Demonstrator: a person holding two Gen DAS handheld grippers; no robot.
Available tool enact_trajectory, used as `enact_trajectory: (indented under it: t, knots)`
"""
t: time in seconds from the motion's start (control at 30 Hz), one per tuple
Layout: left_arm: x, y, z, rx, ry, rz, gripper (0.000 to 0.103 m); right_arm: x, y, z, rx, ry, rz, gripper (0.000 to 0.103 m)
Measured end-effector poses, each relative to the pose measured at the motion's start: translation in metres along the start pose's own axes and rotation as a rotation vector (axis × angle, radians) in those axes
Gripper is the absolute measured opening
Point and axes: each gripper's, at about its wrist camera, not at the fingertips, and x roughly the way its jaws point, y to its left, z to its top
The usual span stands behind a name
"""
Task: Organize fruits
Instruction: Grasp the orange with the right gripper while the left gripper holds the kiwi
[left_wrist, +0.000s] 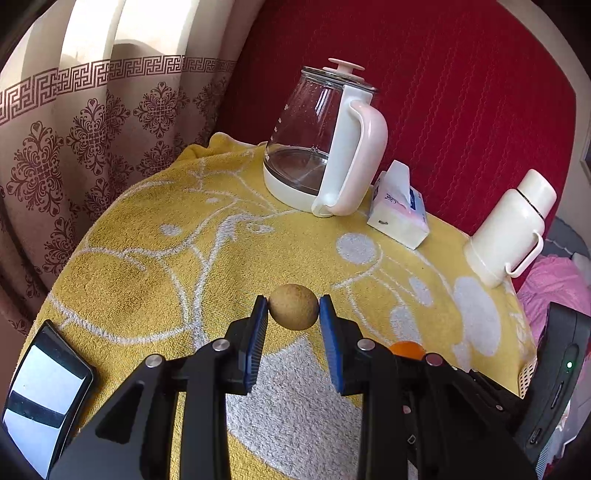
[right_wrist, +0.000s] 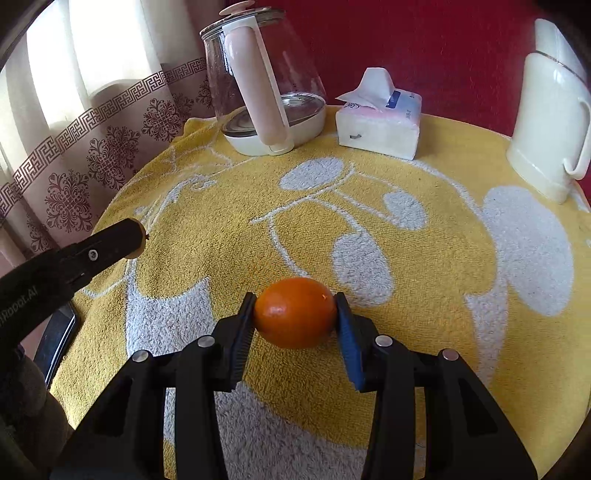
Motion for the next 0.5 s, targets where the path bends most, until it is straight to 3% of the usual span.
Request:
enact_trajectory:
  t: [0.5]
  knots:
    - [-0.007,-0.037,-0.018,0.131,-0.027,-0.004,0.029,-0.059,-0.045,-0.033,0.116,-0.060,-0.034,0.044]
